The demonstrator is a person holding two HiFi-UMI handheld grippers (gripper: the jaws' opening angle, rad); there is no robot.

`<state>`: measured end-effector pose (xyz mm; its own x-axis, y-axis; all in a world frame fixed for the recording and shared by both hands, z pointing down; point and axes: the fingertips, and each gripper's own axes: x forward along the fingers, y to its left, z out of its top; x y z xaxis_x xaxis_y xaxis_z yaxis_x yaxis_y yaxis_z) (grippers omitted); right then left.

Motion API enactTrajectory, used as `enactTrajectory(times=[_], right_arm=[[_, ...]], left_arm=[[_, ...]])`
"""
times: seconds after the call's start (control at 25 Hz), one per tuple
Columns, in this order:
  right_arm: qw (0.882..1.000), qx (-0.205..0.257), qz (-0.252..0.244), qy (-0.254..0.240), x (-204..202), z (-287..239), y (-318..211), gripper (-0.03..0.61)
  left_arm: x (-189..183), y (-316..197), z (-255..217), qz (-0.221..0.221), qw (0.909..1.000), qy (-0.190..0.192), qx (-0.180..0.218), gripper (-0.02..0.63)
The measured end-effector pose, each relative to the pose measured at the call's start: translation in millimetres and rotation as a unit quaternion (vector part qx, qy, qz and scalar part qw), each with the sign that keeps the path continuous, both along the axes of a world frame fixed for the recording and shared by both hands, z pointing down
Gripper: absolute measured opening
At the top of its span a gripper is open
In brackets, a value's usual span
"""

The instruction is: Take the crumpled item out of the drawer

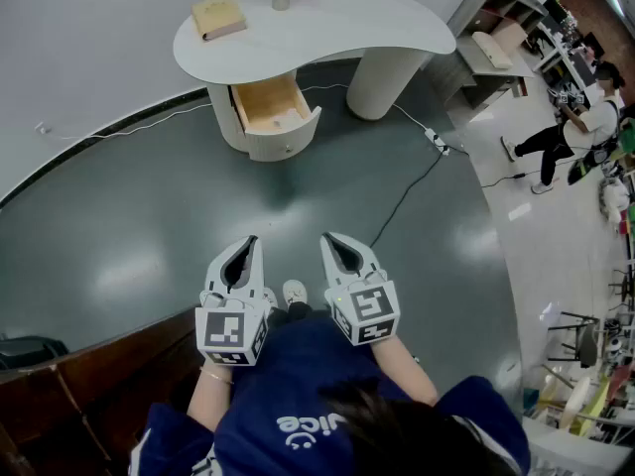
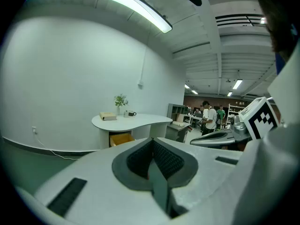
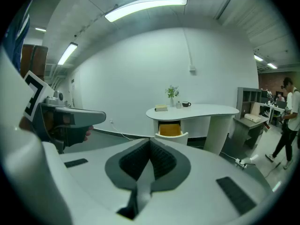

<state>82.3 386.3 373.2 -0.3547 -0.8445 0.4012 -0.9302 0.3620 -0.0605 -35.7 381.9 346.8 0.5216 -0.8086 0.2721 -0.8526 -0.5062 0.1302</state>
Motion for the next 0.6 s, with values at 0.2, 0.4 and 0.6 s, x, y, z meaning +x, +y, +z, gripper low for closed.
enactTrajectory(times=[0.2, 0.4, 0.6], right_arm=[[1.0, 0.005, -0.006, -0.002, 9, 7, -1, 0.006], [1.0, 0.009, -0.004, -0.03, 19, 7, -14, 0.006], [0.999, 0.008, -0.028, -0.034, 24, 13, -24, 0.008]], left_arm=[[11, 1, -4, 0.009, 0.9996, 0.026, -0.004, 0.005], [20, -3, -4, 0.007, 0.9998, 0.019, -0.002, 0.005], [25, -13, -1, -0.021, 0.9988, 0.04, -0.018, 0.005]])
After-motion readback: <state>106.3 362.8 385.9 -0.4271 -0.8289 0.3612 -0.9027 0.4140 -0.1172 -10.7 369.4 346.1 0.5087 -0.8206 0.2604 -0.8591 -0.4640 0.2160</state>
